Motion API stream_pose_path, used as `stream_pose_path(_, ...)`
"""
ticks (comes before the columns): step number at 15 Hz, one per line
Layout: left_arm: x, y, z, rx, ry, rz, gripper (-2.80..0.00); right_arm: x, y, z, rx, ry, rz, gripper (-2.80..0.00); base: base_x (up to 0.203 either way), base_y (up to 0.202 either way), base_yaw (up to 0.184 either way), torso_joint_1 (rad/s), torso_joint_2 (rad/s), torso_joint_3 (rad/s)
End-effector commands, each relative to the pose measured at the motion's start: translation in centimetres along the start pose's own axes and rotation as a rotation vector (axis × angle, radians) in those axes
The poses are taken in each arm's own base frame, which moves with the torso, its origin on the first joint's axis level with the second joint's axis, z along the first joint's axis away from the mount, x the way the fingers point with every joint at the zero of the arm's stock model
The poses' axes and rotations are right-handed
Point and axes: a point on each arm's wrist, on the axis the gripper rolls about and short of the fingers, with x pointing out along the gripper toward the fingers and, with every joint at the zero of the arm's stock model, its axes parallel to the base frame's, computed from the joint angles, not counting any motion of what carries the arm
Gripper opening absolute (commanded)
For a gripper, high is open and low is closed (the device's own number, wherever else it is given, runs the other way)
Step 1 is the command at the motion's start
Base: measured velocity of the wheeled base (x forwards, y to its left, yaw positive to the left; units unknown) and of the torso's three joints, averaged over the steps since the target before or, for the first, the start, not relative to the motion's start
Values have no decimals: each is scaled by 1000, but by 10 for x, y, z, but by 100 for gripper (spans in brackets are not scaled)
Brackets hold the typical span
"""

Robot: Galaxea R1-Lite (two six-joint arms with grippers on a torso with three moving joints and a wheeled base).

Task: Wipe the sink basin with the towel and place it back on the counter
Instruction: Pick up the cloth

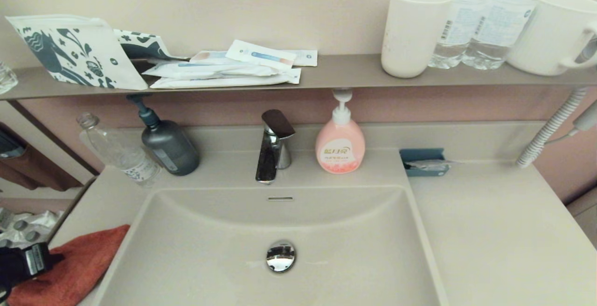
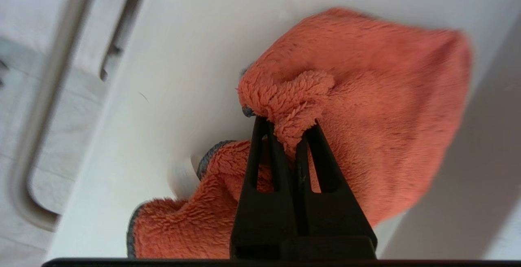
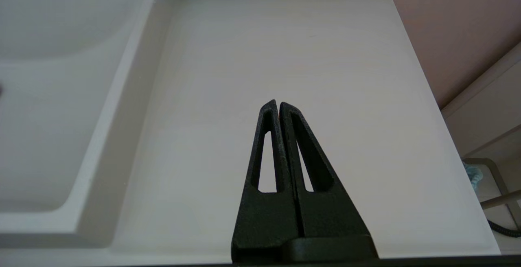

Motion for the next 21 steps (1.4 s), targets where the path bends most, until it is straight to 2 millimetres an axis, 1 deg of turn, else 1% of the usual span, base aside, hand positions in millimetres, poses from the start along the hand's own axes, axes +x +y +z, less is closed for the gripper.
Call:
stream_pose_path(1, -10, -3, 6, 20, -43, 10, -280, 0, 0, 0, -1, 2, 1, -280, 0, 0, 0, 0, 0, 0)
stream_pose_path(5, -24, -7, 12, 40, -90, 27, -280, 0, 0, 0, -1, 2, 1, -280, 0, 0, 0, 0, 0, 0)
stream_pose_path(7, -34, -11, 16, 54, -118, 35, -280, 0, 0, 0, -1, 2, 1, -280, 0, 0, 0, 0, 0, 0)
stream_pose_path(10, -61, -24, 22, 46, -102, 30, -280, 0, 0, 0, -1, 2, 1, -280, 0, 0, 0, 0, 0, 0)
stream_pose_path(13, -86, -36, 23, 51, -112, 30, -280, 0, 0, 0, -1, 2, 1, -280, 0, 0, 0, 0, 0, 0)
stream_pose_path(15, -105, -47, 19, 59, -126, 33, -280, 0, 0, 0, -1, 1, 1, -280, 0, 0, 0, 0, 0, 0)
stream_pose_path(18, -135, -65, 10, 40, -78, 12, -280, 0, 0, 0, -1, 2, 1, -280, 0, 0, 0, 0, 0, 0)
stream_pose_path(21, -163, -83, 6, 30, -44, -41, -280, 0, 0, 0, -1, 2, 1, -280, 0, 0, 0, 0, 0, 0)
